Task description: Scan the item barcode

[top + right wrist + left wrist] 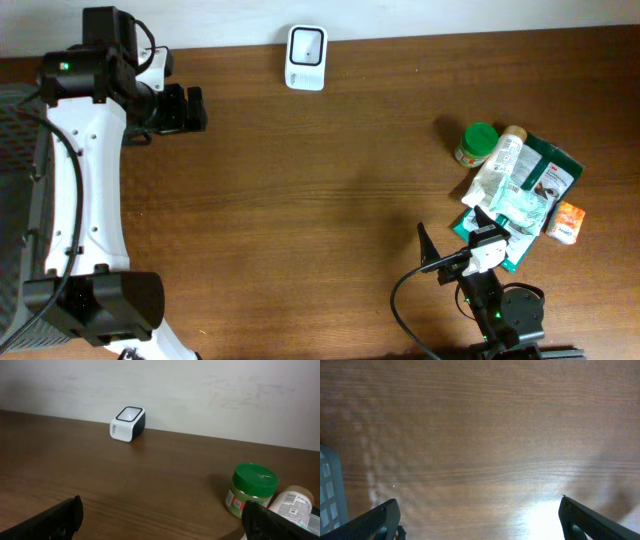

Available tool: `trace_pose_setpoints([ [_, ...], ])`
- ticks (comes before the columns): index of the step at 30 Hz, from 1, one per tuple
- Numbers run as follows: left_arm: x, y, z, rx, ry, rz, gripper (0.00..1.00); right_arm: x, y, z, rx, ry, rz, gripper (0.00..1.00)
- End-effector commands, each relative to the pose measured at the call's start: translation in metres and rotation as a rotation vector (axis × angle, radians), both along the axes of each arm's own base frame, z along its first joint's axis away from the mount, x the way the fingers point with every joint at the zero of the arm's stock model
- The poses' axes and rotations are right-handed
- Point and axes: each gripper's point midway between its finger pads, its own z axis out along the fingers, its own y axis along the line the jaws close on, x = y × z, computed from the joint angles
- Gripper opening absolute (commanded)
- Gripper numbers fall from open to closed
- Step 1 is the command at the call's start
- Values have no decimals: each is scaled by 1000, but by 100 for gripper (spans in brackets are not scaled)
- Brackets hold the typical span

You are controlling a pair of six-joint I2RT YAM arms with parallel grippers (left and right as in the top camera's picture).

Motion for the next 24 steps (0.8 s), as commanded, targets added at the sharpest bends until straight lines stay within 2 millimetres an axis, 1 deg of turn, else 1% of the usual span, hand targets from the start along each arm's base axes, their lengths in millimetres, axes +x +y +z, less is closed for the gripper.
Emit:
trace_pose_setpoints([
  [1, 0, 2, 5, 1, -16, -7, 99, 0, 0, -2, 1, 1, 0, 98],
  [12, 0, 2, 5, 2, -16, -7, 99, 0, 0, -2, 0, 1, 0, 98],
  [14, -1, 5, 5, 22, -12, 1, 99, 0, 0, -2, 1, 1, 0, 98],
  [15, -3, 6, 9, 26, -23, 2, 99, 0, 0, -2, 1, 1, 0, 98],
  [17, -3, 8, 34, 40, -125, 7, 99, 0, 0, -2, 1, 1, 0, 98],
  [18, -5, 7, 58, 43, -263, 7, 99, 0, 0, -2, 1, 1, 0, 98],
  [19, -10, 6, 72, 45, -375, 8, 99, 0, 0, -2, 1, 1, 0, 98],
  [21, -23, 6, 82, 49, -509, 10, 99, 0, 0, -2, 0, 1, 0, 98],
  [22, -37, 4, 84, 49, -589, 8, 99, 0, 0, -2, 1, 1, 0, 98],
  [23, -54, 3, 82, 49, -668, 1, 99, 0, 0, -1, 1, 0, 0, 98],
  [24, -74, -5, 78, 59, -758, -67, 99, 0, 0, -2, 0, 1, 0, 98],
])
